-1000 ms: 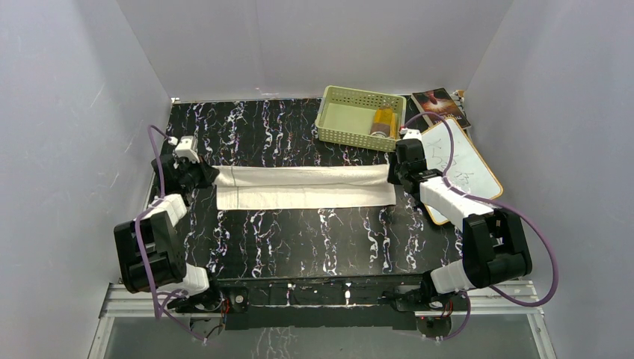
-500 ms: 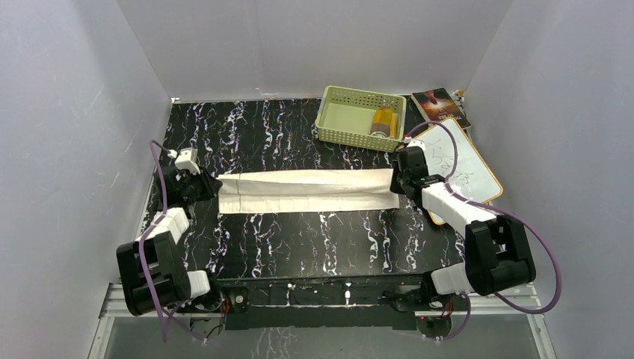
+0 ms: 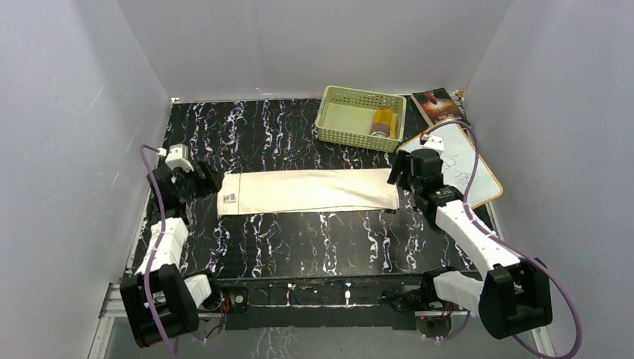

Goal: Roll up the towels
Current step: Fold the towel at the center of the board.

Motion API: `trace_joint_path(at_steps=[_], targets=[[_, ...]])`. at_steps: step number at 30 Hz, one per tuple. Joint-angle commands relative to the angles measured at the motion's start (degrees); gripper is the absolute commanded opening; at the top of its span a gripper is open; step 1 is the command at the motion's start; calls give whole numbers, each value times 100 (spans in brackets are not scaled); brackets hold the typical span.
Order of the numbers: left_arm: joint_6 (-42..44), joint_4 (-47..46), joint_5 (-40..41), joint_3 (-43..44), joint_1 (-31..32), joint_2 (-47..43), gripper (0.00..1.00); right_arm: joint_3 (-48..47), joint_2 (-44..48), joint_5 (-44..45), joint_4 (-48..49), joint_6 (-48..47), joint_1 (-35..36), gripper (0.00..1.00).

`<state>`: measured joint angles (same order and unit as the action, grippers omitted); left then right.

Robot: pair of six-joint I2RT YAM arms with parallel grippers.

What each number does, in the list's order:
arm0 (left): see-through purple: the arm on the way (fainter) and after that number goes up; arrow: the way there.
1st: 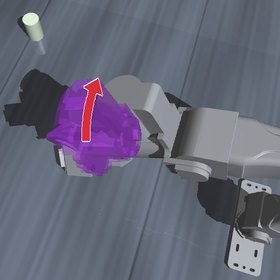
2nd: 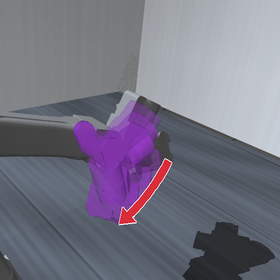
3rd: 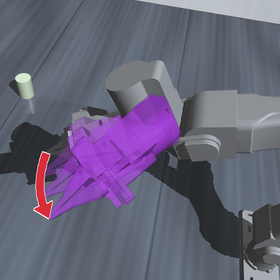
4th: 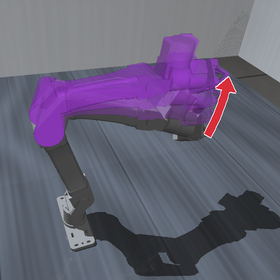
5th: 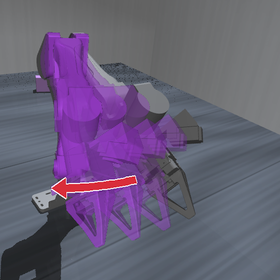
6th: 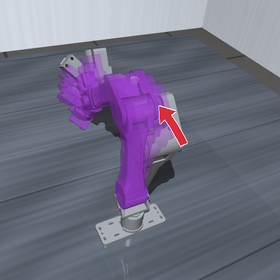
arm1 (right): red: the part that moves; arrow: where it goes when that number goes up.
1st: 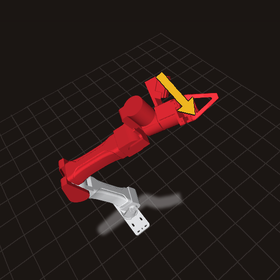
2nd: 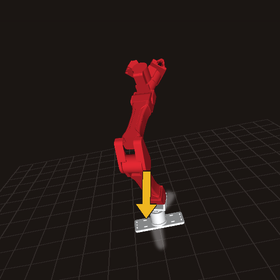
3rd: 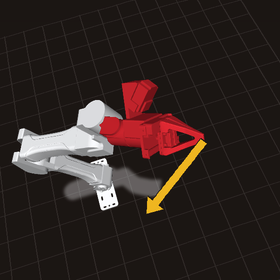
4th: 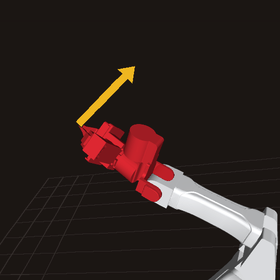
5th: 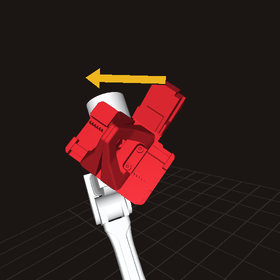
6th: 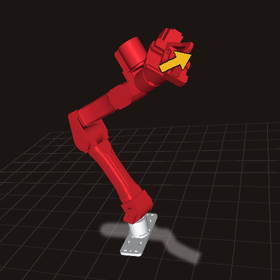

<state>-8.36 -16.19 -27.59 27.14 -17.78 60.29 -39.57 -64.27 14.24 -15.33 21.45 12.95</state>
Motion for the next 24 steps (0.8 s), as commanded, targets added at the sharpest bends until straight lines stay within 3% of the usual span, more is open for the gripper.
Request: trace_joint_path(at_steps=[1, 3, 8, 24], targets=[[-294, 742, 285, 805, -15, 364, 74, -332, -42, 160, 603, 94, -23, 72], [-386, 1557, 204, 1373, -16, 897, 73, -535, -416, -19, 469, 138, -25, 72], [-359, 3338, -335, 2507, -15, 2438, 58, -1021, -1253, -1064, 122, 17, -23, 65], [-207, 3289, 9, 1907, -11, 2941, 56, -1112, -1826, -1638, -77, -250, -22, 65]])
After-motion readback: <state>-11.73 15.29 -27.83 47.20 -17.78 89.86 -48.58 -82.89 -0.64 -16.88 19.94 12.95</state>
